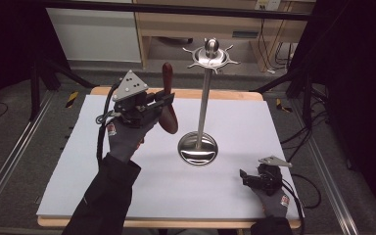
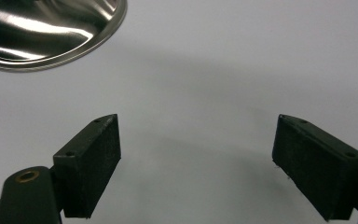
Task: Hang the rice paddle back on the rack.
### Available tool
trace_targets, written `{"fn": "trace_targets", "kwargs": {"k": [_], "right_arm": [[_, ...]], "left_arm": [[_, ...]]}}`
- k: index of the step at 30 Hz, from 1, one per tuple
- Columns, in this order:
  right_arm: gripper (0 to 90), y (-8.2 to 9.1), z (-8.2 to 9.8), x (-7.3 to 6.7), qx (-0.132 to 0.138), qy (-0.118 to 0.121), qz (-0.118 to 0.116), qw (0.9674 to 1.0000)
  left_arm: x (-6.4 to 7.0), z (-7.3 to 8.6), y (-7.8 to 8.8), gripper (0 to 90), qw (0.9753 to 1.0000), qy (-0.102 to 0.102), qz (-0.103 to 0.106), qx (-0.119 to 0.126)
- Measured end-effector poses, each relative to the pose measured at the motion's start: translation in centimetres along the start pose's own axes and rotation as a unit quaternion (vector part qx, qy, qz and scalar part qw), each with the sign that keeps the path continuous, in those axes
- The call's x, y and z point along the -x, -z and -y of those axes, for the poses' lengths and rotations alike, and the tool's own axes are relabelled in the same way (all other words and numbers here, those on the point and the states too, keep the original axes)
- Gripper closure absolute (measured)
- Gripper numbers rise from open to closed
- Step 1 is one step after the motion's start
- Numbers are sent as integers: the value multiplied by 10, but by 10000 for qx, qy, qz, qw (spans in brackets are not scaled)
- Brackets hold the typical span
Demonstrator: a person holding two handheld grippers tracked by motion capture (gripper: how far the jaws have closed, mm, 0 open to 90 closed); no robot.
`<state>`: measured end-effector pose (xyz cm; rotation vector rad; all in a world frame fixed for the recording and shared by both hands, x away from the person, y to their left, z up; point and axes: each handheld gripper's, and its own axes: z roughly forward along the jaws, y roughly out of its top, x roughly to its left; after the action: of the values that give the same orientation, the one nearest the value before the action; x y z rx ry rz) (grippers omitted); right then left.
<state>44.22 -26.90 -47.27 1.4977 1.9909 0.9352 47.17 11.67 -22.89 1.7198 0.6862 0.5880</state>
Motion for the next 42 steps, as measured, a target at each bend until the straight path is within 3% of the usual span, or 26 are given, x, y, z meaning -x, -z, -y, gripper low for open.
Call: {"fn": "trace_targets", "kwargs": {"k": [10,42], "right_arm": [[154,0,0,0,-3,-64,-2,10000],[153,1,0,2,36,-118,-69,9999]], "left_arm": [[2,-5,-7,778,10000,0,28,26],[8,-12,-31,778,9996,-56,115,-240]]}}
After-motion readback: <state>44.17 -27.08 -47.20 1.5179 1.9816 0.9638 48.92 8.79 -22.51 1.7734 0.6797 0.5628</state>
